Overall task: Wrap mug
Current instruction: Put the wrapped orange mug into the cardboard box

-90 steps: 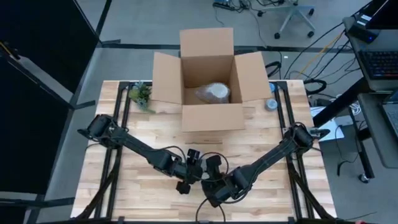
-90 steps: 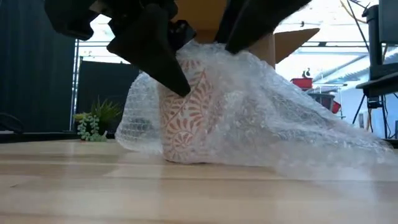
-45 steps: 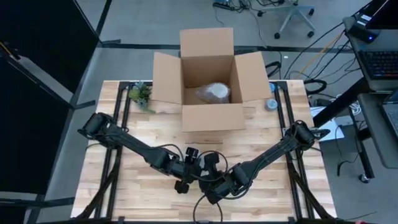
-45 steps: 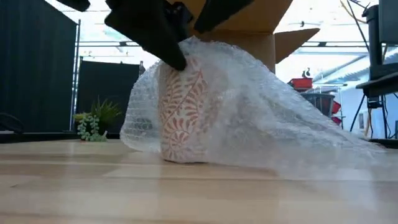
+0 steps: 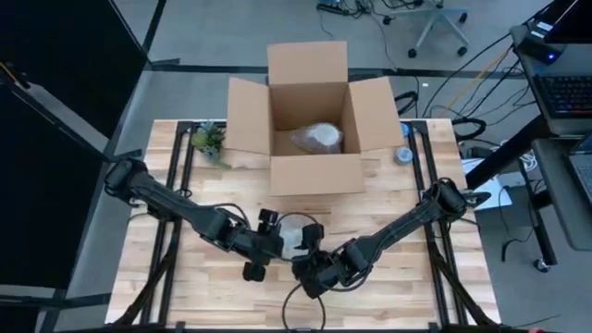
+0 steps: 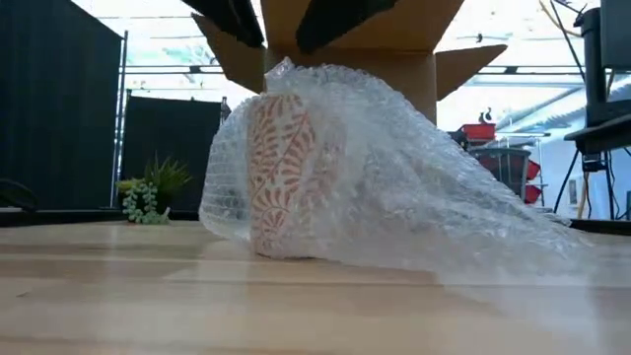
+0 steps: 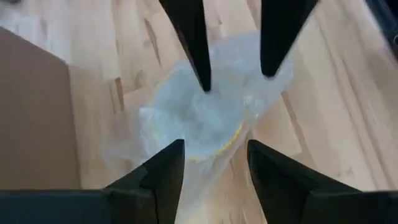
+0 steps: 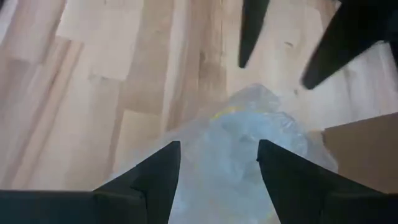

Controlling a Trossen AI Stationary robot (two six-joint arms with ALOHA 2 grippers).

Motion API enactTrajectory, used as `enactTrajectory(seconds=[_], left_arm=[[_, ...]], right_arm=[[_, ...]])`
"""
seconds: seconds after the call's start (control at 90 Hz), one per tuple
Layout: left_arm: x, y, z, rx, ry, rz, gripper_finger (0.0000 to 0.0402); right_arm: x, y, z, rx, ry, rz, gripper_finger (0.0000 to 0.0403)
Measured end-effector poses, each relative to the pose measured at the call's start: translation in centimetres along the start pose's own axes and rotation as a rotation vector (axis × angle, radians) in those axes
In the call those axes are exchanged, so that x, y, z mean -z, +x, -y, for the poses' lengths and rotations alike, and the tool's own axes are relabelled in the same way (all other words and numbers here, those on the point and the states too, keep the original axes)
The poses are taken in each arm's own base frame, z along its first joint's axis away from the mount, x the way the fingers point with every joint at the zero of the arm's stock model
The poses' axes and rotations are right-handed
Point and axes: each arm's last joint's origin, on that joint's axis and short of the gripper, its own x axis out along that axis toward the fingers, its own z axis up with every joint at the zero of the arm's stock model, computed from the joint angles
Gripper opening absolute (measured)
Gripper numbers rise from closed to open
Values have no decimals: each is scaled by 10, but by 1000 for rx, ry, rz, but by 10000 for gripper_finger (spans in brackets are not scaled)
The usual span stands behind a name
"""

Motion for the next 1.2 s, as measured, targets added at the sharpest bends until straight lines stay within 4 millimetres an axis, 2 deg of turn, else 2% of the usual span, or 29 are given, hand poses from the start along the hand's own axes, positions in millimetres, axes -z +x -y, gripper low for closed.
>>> enactTrajectory(seconds=[0.133, 0.356, 0.478, 0.578, 0.678, 0.767, 0.822, 1.0, 1.2], left_arm=[[0, -3, 0, -5, -6, 9, 162], [0, -4, 4, -6, 4, 7, 162], [1, -4, 4, -6, -12, 6, 162], [2, -4, 5, -8, -16, -10, 162], [5, -4, 5, -11, -38, -35, 162], [9, -5, 6, -13, -54, -70, 162], [11, -6, 8, -16, -57, -85, 162], [15, -14, 16, -32, -42, -104, 162], [16, -23, 22, -32, -38, -86, 162]], right_arm=[[0, 16, 1, -46, 77, -20, 200], [15, 61, 4, -43, 214, -146, 200], [20, 79, 10, -58, 262, -203, 197], [25, 87, 10, -76, 252, -236, 169], [26, 86, 9, -94, 231, -255, 110], [26, 81, 10, -138, 216, -277, 41], [28, 74, 7, -155, 190, -306, 20], [30, 37, -4, -180, 128, -324, 19], [21, -34, -12, -251, 60, -240, 12]])
